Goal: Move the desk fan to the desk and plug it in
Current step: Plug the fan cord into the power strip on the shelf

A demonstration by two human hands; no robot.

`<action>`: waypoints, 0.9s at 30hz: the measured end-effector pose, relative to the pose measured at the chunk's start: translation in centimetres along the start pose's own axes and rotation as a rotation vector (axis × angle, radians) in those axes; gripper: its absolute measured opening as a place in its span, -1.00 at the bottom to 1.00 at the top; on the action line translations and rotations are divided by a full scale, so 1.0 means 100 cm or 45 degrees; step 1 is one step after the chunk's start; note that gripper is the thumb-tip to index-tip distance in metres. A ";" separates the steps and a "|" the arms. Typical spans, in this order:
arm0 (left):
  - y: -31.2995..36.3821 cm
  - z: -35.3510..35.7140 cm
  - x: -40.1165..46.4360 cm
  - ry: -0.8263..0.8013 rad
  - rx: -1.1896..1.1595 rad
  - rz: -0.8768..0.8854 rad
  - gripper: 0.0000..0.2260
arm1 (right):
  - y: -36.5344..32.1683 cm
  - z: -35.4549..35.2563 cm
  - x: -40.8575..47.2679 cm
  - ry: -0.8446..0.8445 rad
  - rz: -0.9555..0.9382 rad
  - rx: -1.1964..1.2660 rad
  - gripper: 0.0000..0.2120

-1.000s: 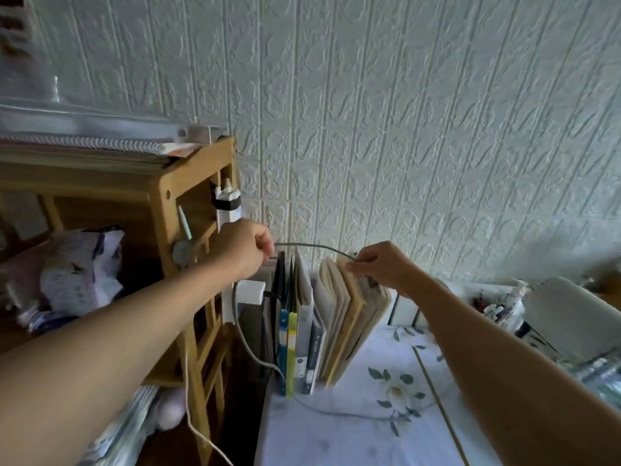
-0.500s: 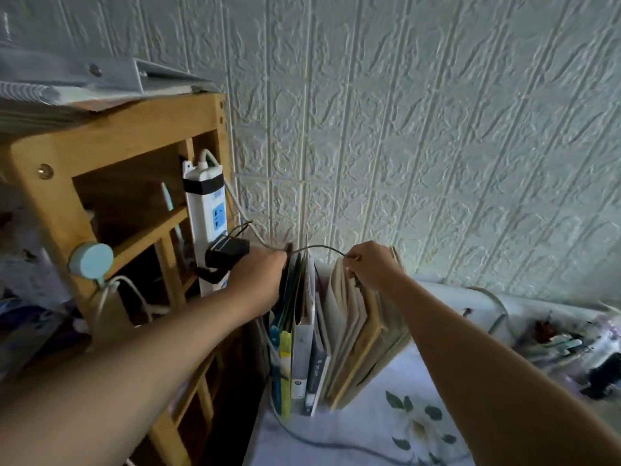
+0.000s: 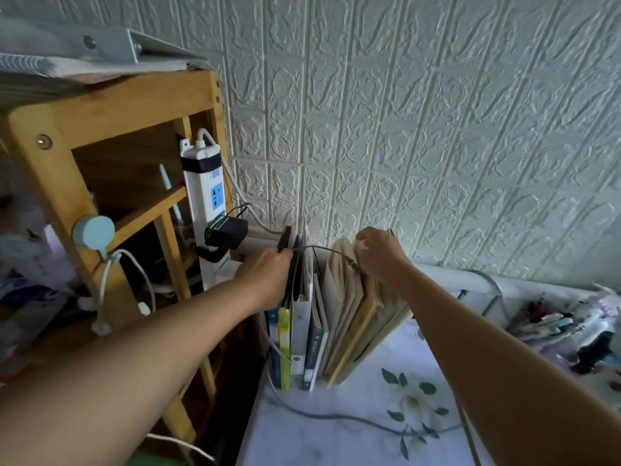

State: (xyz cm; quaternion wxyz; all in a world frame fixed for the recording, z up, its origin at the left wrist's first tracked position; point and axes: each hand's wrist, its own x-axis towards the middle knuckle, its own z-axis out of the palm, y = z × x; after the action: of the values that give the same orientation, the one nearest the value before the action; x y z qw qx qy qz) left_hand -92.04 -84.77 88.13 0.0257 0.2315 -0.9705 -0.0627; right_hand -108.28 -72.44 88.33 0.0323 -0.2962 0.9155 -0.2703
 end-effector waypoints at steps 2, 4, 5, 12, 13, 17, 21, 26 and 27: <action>0.002 -0.004 -0.010 -0.015 -0.007 0.011 -0.51 | 0.000 -0.006 -0.015 0.046 0.020 0.017 -0.55; 0.004 -0.008 -0.023 -0.014 0.004 0.037 -0.52 | -0.002 -0.012 -0.037 0.048 0.040 0.012 -0.59; 0.004 -0.009 -0.029 -0.015 0.005 0.044 -0.53 | -0.004 -0.014 -0.048 0.038 0.052 0.016 -0.61; 0.004 -0.018 -0.088 -0.052 0.004 0.126 -0.57 | -0.010 -0.024 -0.145 -0.032 0.190 -0.130 -0.54; 0.002 -0.018 -0.098 -0.062 0.008 0.137 -0.56 | -0.011 -0.024 -0.158 -0.021 0.217 -0.134 -0.57; -0.003 -0.016 -0.136 -0.064 0.022 0.192 -0.49 | -0.017 -0.021 -0.205 -0.036 0.270 -0.153 -0.49; 0.002 -0.012 -0.166 -0.105 0.019 0.245 -0.46 | -0.019 -0.022 -0.244 -0.052 0.323 -0.121 -0.44; 0.032 -0.010 -0.195 -0.164 -0.001 0.345 -0.51 | -0.006 -0.032 -0.297 -0.022 0.400 -0.120 -0.39; 0.042 -0.009 -0.201 -0.171 -0.002 0.365 -0.51 | 0.000 -0.036 -0.308 -0.013 0.418 -0.119 -0.39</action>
State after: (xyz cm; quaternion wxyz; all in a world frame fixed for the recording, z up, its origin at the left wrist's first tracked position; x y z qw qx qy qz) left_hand -75.90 -72.08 89.16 -0.0304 0.0859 -0.9930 -0.0745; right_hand -83.74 -53.47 88.23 0.0667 -0.1453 0.9630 -0.2172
